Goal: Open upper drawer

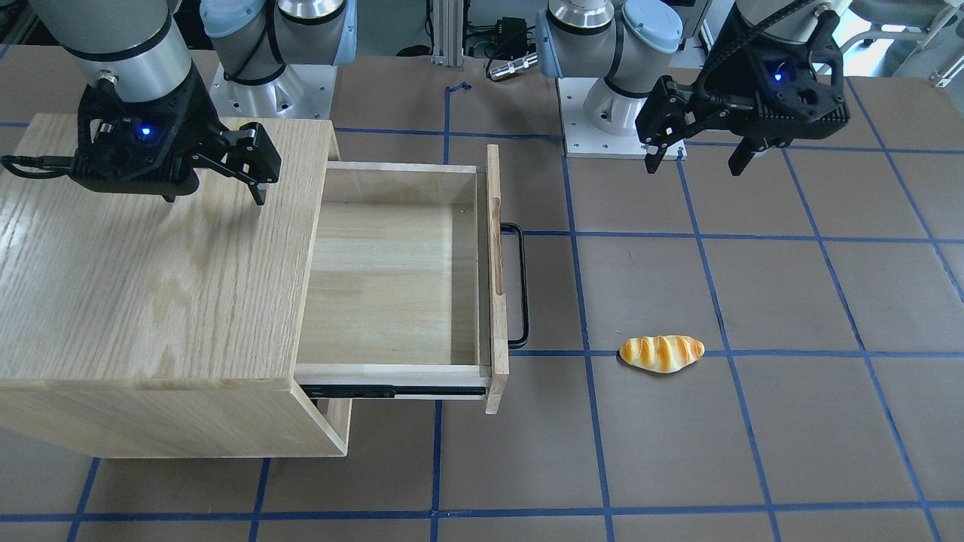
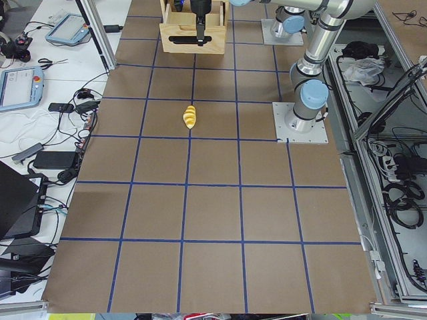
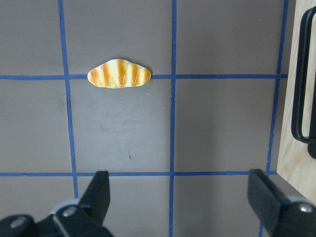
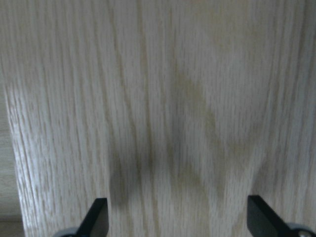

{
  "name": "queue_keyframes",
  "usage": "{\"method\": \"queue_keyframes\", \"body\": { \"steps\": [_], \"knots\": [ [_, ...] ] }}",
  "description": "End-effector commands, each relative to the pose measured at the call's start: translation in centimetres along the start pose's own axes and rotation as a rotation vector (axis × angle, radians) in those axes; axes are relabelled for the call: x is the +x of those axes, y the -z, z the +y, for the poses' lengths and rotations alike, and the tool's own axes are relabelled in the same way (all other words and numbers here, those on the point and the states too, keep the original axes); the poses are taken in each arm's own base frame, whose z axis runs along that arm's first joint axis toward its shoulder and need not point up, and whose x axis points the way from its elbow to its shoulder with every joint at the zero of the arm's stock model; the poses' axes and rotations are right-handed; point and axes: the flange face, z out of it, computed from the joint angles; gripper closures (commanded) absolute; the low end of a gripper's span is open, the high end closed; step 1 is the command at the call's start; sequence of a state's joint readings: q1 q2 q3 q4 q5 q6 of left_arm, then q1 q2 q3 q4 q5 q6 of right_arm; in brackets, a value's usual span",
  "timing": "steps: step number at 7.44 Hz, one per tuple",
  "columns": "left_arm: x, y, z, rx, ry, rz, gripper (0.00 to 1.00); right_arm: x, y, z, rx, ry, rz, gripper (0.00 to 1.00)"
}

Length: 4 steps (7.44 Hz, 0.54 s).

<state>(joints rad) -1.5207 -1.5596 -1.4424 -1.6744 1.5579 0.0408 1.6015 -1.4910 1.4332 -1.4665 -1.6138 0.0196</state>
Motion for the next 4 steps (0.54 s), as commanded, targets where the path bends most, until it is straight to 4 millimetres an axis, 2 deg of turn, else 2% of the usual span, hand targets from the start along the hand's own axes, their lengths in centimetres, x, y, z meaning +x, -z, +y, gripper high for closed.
{"method": "queue_keyframes", "body": {
  "steps": [1,2,4],
  "knots": [
    [0.6,-0.8,-0.4,0.018,-0.01,0.005,0.0,0.0,0.0,0.0,0.0,0.001,0.0,0.0],
    [1.7,-0.5,0.0,0.025,-0.031,-0.001,0.0,0.0,-0.1,0.0,-0.001,0.0,0.0,0.0],
    [1.9,0.2,0.0,0.069,-0.044,-0.004,0.0,0.0,0.0,0.0,0.0,0.0,0.0,0.0]
  ]
}}
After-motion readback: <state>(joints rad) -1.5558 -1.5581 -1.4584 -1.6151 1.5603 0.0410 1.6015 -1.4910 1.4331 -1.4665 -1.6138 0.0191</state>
